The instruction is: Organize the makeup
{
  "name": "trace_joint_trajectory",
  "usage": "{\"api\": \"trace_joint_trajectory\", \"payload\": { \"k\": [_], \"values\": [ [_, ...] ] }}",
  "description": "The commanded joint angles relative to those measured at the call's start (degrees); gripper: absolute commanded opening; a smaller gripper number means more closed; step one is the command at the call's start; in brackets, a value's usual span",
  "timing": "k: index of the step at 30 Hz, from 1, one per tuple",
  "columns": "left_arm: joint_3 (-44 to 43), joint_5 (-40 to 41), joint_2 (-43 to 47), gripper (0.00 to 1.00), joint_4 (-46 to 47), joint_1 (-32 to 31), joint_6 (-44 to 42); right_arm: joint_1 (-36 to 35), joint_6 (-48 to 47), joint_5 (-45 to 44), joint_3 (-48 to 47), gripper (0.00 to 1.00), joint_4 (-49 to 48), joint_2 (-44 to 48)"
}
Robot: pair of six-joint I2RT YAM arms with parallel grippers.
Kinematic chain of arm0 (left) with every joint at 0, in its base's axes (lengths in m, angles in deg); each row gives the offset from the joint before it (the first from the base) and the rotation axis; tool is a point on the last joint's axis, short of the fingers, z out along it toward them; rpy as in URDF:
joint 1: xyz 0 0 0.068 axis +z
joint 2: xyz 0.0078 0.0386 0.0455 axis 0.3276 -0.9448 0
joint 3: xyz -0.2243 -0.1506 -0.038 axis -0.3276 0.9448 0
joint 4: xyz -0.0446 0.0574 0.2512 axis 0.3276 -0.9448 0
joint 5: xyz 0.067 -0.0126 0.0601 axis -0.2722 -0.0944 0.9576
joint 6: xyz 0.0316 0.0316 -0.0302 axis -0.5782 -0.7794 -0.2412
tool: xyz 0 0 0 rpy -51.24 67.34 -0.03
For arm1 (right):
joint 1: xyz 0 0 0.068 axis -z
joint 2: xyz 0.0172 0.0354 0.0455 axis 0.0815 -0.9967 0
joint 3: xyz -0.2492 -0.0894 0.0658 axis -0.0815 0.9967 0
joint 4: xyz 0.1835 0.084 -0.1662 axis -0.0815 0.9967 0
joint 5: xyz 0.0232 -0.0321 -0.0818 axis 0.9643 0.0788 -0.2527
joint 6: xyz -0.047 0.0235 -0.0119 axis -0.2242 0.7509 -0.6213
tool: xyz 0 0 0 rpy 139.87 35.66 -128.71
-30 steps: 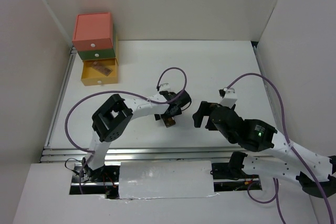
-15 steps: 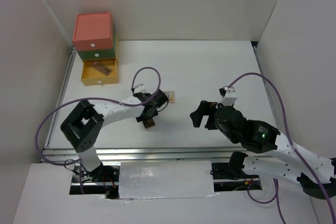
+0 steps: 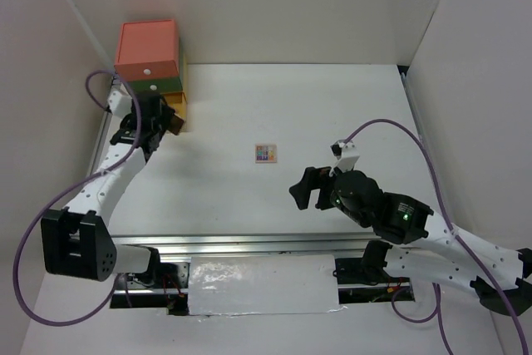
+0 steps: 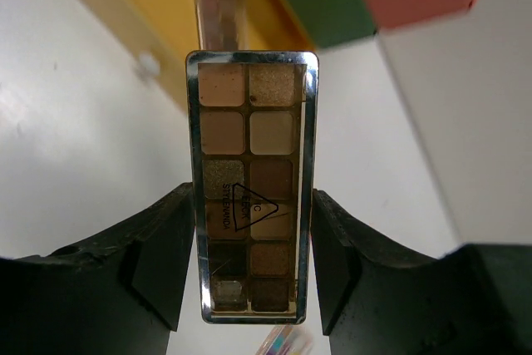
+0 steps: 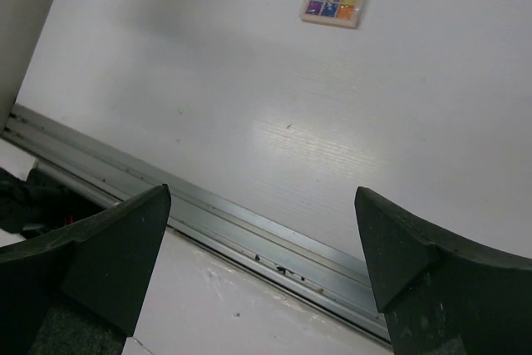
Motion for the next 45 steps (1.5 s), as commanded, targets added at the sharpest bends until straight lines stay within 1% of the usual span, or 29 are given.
{"api": "trace_joint_trajectory", "payload": {
  "k": [1,2,4,6,8,10,15,17,18,19,20,22,23,24,25,31,33,34,35,36,37,38,39,40,41,42,43,44,45],
  "values": [
    [4.05,-6.26,1.04,0.25,18.08,6.59,4.01,0.26,-4.13,4.46,2.3,1.0,-8.22,1.79],
    [5.37,-6.8,-0.18,0.26,24.29,8.34,4.99,0.35,-4.4,4.73,2.48,1.0,-8.67,1.88],
    [6.17,-8.56,-2.12,0.27,30.21,11.43,6.14,0.26,-4.84,4.99,2.22,1.0,-8.76,1.62],
    [4.86,-11.27,-6.77,0.28,35.32,14.06,7.45,0.35,-5.45,5.08,1.61,1.0,-8.06,0.4],
    [2.41,-14.7,-12.29,0.26,37.61,16.87,8.25,0.26,-5.81,5.17,1.16,1.0,-7.79,-0.22],
    [1.34,-16.56,-15.04,0.26,40.87,17.93,8.78,0.26,-6.68,5.26,0.73,1.0,-7.88,-1.27],
    [-1.12,-15.6,-21.45,0.31,42.11,17.94,9.39,0.43,-7.74,5.87,-1.2,1.0,-8.84,-3.65],
    [-1.48,-15.34,-23.21,0.41,42.54,17.94,9.57,0.26,-7.92,6.75,-1.73,1.0,-9.29,-4.7],
    [-1.48,-15.6,-23.74,0.48,43.42,17.94,9.74,0.17,-7.92,7.01,-2.09,1.0,-9.64,-5.05],
    [-2.43,-15.95,-24.7,0.65,44.04,18.03,9.4,0.35,-7.83,7.36,-2.35,1.0,-9.73,-5.67],
    [-3.57,-16.38,-25.15,0.73,43.17,18.03,9.05,0.26,-7.83,7.63,-2.61,1.0,-9.64,-5.93],
    [-6.82,-16.65,-26.73,0.84,38.36,18.03,8.69,0.35,-7.57,7.81,-3.05,1.0,-9.29,-6.37],
    [-7.27,-16.39,-27.0,0.87,37.29,18.03,8.86,0.17,-7.48,7.89,-2.88,1.0,-9.46,-6.2],
    [-7.71,-16.22,-27.17,0.94,35.88,18.2,9.39,0.17,-7.3,7.81,-2.79,1.0,-9.46,-6.03],
    [-7.63,-16.3,-27.09,0.99,34.91,18.29,9.65,0.35,-7.13,7.81,-2.71,1.0,-9.46,-5.94],
    [-5.96,-15.6,-23.58,0.99,30.34,18.2,10.8,0.26,-6.78,7.55,-3.05,1.0,-8.76,-4.88],
    [-6.83,-16.3,-21.91,0.99,28.5,17.77,9.49,0.26,-6.69,7.45,-3.14,1.0,-8.41,-4.53],
    [-8.23,-15.78,-21.38,0.99,23.53,15.85,5.48,0.26,-6.51,7.45,-3.06,1.0,-8.5,-4.01],
    [-12.77,-14.73,-20.94,0.99,20.26,14.0,2.92,0.17,-6.42,6.85,-3.06,1.0,-8.5,-3.83],
    [-15.51,-13.68,-21.11,0.99,17.79,11.9,-4.07,0.35,-6.34,6.23,-3.06,1.0,-8.32,-3.65],
    [-18.15,-12.97,-21.63,0.99,14.8,9.44,-7.62,0.35,-5.73,5.44,-3.23,1.0,-7.89,-3.48],
    [-23.66,-13.31,-23.64,0.99,10.08,4.28,-10.88,0.43,-5.37,3.78,-3.75,1.0,-7.01,-3.56],
    [-26.5,-14.1,-25.05,0.99,7.94,1.97,-14.22,0.35,-4.85,2.81,-4.89,1.0,-6.31,-3.56],
    [-29.05,-15.15,-26.81,0.99,5.66,-2.76,-19.99,0.43,-2.75,1.67,-5.6,1.0,-3.95,-3.48],
    [-35.43,-16.81,-31.26,0.99,0.15,-5.24,-22.75,0.35,-1.78,0.61,-6.3,1.0,-2.62,-3.13],
    [-38.8,-16.05,-33.48,0.99,-3.21,-7.61,-26.95,0.43,-0.98,-0.97,-7.44,1.0,-0.35,-2.78],
    [-41.44,-15.34,-35.85,0.99,-5.68,-10.16,-28.91,0.26,0.77,-1.5,-7.97,1.0,0.72,-1.64],
    [-47.47,-14.64,-40.84,1.0,-12.06,-14.45,-30.06,0.26,1.31,-2.03,-8.33,1.0,1.78,-0.93],
    [-50.31,-12.89,-43.06,0.99,-14.99,-16.32,-31.03,0.43,1.83,-2.3,-8.5,1.0,2.92,-0.14]
  ]
}}
